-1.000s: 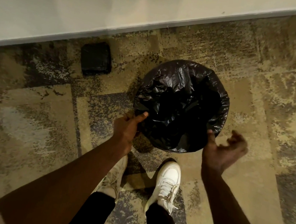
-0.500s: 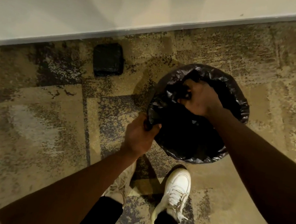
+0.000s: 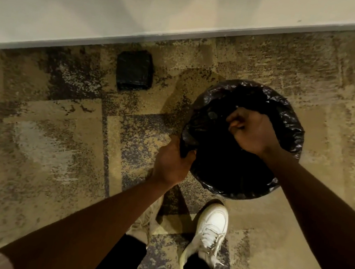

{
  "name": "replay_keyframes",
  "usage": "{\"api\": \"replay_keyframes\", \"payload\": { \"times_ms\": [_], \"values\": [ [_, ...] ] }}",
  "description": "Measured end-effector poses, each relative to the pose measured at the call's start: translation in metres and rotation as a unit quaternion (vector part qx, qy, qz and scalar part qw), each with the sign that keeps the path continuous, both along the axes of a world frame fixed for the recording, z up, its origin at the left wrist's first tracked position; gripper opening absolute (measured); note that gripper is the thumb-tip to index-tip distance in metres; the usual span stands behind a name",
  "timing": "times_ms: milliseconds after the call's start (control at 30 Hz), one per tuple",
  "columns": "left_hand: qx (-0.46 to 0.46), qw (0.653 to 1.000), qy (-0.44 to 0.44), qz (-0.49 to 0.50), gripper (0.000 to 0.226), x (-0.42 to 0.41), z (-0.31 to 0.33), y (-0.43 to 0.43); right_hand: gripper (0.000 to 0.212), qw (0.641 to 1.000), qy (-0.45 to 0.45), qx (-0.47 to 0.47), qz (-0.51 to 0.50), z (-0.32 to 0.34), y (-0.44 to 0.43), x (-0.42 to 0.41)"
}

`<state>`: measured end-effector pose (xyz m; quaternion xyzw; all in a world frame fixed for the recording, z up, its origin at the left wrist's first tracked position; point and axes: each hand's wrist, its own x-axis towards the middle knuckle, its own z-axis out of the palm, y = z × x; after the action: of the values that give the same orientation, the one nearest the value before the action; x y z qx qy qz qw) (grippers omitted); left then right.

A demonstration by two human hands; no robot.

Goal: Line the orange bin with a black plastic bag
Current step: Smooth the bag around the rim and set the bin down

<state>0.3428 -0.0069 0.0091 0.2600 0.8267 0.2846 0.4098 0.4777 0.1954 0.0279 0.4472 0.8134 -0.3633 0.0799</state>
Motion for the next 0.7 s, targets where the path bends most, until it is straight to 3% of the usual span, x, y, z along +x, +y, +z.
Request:
{"api": "replay_keyframes", "payload": {
  "times_ms": [67,167,300,433,567,633,700],
  "values": [
    [-0.001,1.0,0.01,-0.004,0.033,0.002,0.002,0.002,0.027,0.997,0.012,-0.038,0.059,0.002,-0.009,0.0],
    [-0.006,1.0,0.019,-0.014,0.033,0.005,0.003,0.002,0.043,0.984,-0.02,-0.016,0.177,-0.003,-0.024,-0.014],
    [-0.004,1.0,0.01,-0.013,0.034,0.007,0.008,0.001,0.048,0.981,-0.027,-0.054,0.187,-0.014,-0.041,-0.039],
    [-0.03,0.999,-0.021,-0.008,0.039,0.004,0.009,0.004,0.042,0.992,-0.001,-0.078,0.096,-0.013,-0.043,-0.03],
    [-0.035,0.998,-0.036,0.022,0.039,0.005,0.01,0.007,0.024,0.99,0.078,-0.052,-0.107,-0.004,-0.04,0.011],
    [-0.036,0.998,-0.046,0.03,0.04,0.006,0.01,0.008,0.036,0.985,0.048,-0.037,-0.162,-0.005,-0.036,0.035],
    [-0.04,0.997,-0.052,0.036,0.041,0.009,0.01,0.009,0.062,0.977,-0.015,-0.066,-0.202,-0.008,-0.029,0.057]
  ]
}}
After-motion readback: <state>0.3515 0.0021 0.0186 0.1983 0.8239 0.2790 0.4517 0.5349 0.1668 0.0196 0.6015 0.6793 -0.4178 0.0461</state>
